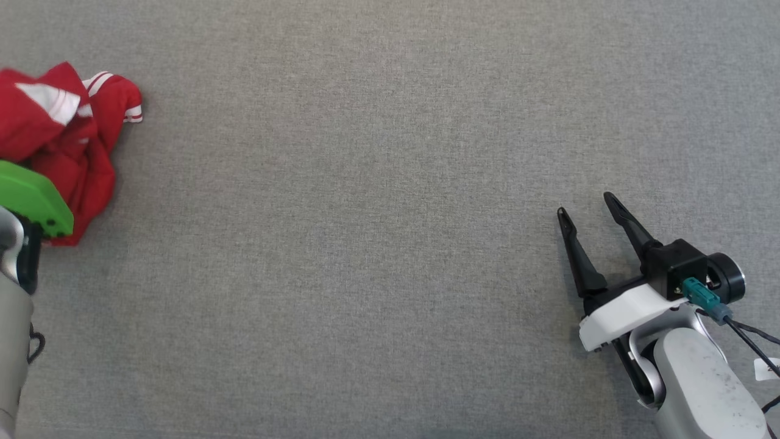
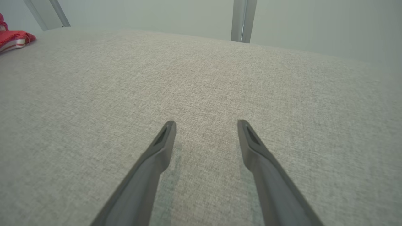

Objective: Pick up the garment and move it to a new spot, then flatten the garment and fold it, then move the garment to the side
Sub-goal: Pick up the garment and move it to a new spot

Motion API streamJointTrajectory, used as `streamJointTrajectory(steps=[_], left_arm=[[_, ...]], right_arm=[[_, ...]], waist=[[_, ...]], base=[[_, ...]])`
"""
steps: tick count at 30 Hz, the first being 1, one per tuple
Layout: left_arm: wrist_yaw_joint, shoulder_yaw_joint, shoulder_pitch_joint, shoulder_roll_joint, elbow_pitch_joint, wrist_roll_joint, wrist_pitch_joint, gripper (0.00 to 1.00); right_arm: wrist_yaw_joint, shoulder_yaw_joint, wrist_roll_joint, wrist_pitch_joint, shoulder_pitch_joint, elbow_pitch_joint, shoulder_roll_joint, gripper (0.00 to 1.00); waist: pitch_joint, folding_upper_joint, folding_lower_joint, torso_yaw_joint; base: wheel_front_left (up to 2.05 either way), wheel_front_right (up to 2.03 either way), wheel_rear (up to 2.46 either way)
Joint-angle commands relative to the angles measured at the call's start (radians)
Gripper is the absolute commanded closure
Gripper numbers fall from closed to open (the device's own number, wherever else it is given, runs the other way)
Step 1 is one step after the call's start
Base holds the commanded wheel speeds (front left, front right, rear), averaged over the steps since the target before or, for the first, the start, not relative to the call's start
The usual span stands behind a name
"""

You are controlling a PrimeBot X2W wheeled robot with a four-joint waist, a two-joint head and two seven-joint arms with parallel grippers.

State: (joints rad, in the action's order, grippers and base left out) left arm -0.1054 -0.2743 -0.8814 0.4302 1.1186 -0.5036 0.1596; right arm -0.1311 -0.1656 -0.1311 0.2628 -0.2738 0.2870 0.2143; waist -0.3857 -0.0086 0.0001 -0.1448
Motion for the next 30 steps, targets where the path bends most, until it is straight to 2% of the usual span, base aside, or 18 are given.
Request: streamJointTrajectory(steps=[1,5,10,12,15,16,17,20,21,25,30], left_arm=[[0.009,-0.012,-0.044,0.018,-0.022,0.020,0.037,1.00],[0.012,-0.033,-0.096,0.040,-0.078,0.056,0.085,1.00],[-0.010,-0.056,-0.129,0.017,-0.165,0.066,0.100,1.00],[-0.016,-0.062,-0.124,-0.010,-0.206,0.050,0.104,1.00],[-0.024,-0.097,-0.066,-0.081,-0.285,0.023,0.105,1.00],[-0.024,-0.097,-0.066,-0.081,-0.285,0.023,0.105,1.00],[-0.025,-0.120,-0.032,-0.126,-0.328,0.012,0.106,1.00],[-0.025,-0.168,0.031,-0.200,-0.391,-0.012,0.106,1.00],[-0.025,-0.168,0.031,-0.200,-0.391,-0.012,0.106,1.00],[-0.025,-0.227,0.127,-0.293,-0.455,-0.040,0.106,1.00],[-0.025,-0.268,0.220,-0.354,-0.492,-0.053,0.106,1.00]], right_arm=[[0.001,0.000,-0.012,0.003,0.002,0.006,-0.010,0.00],[0.001,-0.008,-0.016,0.003,0.013,0.014,-0.044,0.00],[0.001,-0.008,-0.024,0.003,0.026,0.027,-0.078,0.00],[0.001,-0.002,-0.030,0.003,0.027,0.031,-0.087,0.00],[0.001,0.007,-0.036,0.003,0.041,0.033,-0.100,0.00],[0.001,0.007,-0.036,0.003,0.041,0.033,-0.100,0.00],[0.001,0.014,-0.039,0.003,0.048,0.031,-0.108,0.00],[0.001,0.020,-0.041,0.003,0.052,0.029,-0.119,0.00],[0.001,0.020,-0.041,0.003,0.052,0.029,-0.119,0.00],[0.001,0.034,-0.040,0.003,0.070,0.028,-0.126,0.00],[0.001,0.042,-0.044,0.003,0.064,0.028,-0.133,0.00]], waist=[[0.032,0.0086,-0.0001,-0.012],[0.078,0.0086,-0.0001,-0.017],[0.130,0.0086,-0.0001,-0.006],[0.148,0.0086,-0.0001,0.005],[0.176,0.0086,-0.0001,0.045],[0.176,0.0086,-0.0001,0.045],[0.185,0.0086,-0.0001,0.072],[0.192,0.0086,-0.0001,0.121],[0.192,0.0086,-0.0001,0.121],[0.193,0.0086,-0.0001,0.195],[0.178,0.0086,-0.0001,0.295]], base=[[0.00,0.00,0.00],[0.00,0.00,0.00],[0.00,0.00,0.00],[0.00,0.00,0.00],[0.00,0.00,0.00],[0.00,0.00,0.00],[0.00,0.00,0.00],[0.00,0.00,0.00],[0.00,0.00,0.00],[0.00,0.00,0.00],[0.00,0.00,0.00]])
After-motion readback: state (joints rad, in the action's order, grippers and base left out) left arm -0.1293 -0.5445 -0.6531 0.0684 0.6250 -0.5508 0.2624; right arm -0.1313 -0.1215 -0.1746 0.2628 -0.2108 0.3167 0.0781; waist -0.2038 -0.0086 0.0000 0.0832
